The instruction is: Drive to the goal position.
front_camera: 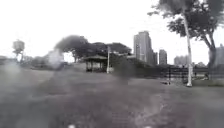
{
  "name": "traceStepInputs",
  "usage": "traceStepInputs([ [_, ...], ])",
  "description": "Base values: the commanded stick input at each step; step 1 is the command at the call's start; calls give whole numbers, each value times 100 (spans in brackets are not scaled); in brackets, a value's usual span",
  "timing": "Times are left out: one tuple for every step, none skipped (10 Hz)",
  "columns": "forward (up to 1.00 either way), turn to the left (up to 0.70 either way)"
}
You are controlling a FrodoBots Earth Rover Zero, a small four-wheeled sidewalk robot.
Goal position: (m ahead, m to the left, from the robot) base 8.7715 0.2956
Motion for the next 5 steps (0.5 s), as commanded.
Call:
traceStepInputs([
  [100,32],
  [100,37],
  [100,18],
  [100,0],
  [100,0],
])
